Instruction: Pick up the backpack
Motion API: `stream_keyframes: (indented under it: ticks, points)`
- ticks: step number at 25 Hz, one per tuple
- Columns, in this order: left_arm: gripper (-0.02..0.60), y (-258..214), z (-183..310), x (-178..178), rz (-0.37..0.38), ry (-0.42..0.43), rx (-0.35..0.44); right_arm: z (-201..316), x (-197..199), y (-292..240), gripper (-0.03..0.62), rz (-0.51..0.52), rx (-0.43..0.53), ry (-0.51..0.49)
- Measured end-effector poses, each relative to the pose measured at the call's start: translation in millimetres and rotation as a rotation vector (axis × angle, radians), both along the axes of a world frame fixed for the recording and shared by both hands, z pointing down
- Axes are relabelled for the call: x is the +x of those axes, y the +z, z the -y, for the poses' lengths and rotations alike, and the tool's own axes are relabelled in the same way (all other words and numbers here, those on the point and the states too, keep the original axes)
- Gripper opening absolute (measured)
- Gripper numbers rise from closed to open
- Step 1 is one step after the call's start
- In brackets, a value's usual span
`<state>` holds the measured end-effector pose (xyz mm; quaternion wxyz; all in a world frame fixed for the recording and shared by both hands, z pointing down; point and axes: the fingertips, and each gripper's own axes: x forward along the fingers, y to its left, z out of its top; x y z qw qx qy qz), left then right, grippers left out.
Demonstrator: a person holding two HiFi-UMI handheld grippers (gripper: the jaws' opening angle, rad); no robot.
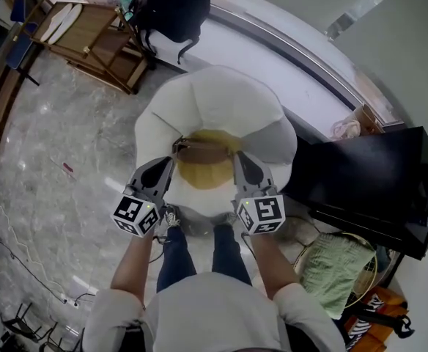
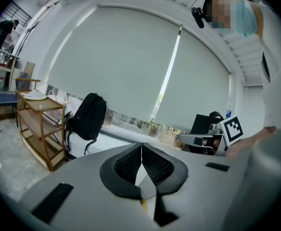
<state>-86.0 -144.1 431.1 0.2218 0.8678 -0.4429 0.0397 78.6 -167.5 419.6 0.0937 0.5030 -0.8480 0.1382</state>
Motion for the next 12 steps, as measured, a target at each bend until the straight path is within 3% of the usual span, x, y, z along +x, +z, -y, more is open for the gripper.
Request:
stream_keyframes:
  ticks: [12]
  points:
    - [0.032, 46, 2, 1, 0.004, 0.009, -0.047, 4, 2, 53, 0.031, -0.016, -0.054, 0.003]
